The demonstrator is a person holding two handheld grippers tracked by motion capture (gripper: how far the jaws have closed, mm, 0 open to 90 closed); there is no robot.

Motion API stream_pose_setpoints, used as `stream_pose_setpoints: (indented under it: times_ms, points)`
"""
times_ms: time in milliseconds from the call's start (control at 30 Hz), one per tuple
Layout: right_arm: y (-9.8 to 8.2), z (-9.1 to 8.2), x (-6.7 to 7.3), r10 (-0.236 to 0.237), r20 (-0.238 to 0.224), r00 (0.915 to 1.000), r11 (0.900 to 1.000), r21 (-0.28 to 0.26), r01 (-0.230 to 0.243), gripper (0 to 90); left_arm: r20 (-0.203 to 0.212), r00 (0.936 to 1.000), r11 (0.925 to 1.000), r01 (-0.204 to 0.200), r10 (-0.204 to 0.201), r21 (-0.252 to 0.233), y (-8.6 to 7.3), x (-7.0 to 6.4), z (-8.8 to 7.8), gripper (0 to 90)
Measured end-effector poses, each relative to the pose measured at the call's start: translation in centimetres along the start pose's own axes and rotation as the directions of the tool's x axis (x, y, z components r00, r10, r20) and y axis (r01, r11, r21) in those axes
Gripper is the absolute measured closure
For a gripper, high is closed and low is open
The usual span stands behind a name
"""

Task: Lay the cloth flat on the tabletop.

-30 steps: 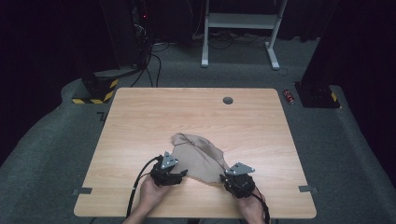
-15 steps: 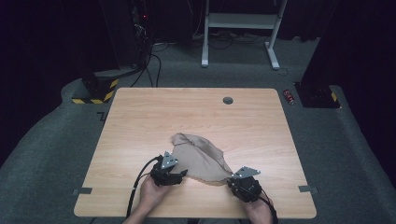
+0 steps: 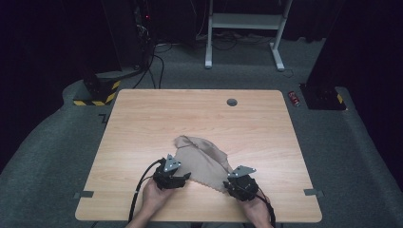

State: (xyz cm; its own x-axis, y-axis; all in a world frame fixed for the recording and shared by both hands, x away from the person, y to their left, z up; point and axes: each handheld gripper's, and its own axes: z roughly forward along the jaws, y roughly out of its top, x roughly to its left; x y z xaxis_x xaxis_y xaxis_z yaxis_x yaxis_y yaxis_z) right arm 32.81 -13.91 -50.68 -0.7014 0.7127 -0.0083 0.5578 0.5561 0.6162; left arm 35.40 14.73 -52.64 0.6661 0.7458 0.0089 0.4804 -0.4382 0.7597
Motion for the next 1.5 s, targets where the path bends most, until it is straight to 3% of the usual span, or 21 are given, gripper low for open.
stream_pose_setpoints:
  times_ms: [100,267,467,667,733,867,933,1167,1367,1500]
  points:
    - [-0.1,-0.8,0.0,0.004,0.001,1.0000,1.000,-0.007,-0.004,69.7,0.000,1.0000,1.0000,0.000,0.000,0.000,0.0,0.0,0.0,37.9]
    - [1.1,-1.5,-1.1,0.035,0.068,0.9971,0.998,-0.062,-0.031,68.8,0.000,1.0000,1.0000,0.000,0.000,0.000,0.0,0.0,0.0,37.8]
    - [3.8,1.3,-1.5,0.013,0.076,0.9970,0.999,-0.050,-0.010,66.1,0.000,1.0000,1.0000,0.000,0.000,0.001,0.0,0.0,0.0,37.8]
    - [6.1,4.3,-1.9,-0.004,0.136,0.9907,1.000,-0.004,0.005,63.7,0.001,1.0000,1.0000,-0.002,0.002,0.002,0.0,0.0,0.0,37.6]
    - [6.6,4.8,-2.2,-0.002,0.156,0.9877,1.000,0.008,0.001,68.1,0.000,1.0000,1.0000,-0.004,0.004,0.002,0.0,0.0,0.0,37.6]
    - [7.2,5.1,-3.1,0.012,0.170,0.9854,1.000,0.024,-0.017,85.2,-0.007,1.0000,1.0000,-0.002,0.002,0.002,0.0,-0.1,0.0,37.8]
    - [7.3,5.0,-3.5,0.025,0.167,0.9857,0.999,0.025,-0.029,89.6,-0.006,1.0000,1.0000,0.005,-0.005,0.000,-0.1,-0.2,-0.1,37.9]
    - [7.5,3.9,-4.8,0.071,0.150,0.9862,0.997,-0.021,-0.068,89.1,-0.008,0.9999,1.0000,0.009,-0.009,-0.001,-0.3,-0.5,-0.4,38.7]
    - [6.9,4.2,-3.6,0.006,0.098,0.9952,1.000,-0.020,-0.004,73.9,0.001,1.0000,1.0000,-0.005,0.005,0.000,-1.2,-1.5,-1.4,39.4]
    - [6.5,5.1,-3.3,-0.007,0.092,0.9957,1.000,0.006,0.006,74.5,0.012,0.9999,1.0000,-0.006,0.006,-0.003,-1.7,-1.8,-1.9,39.4]
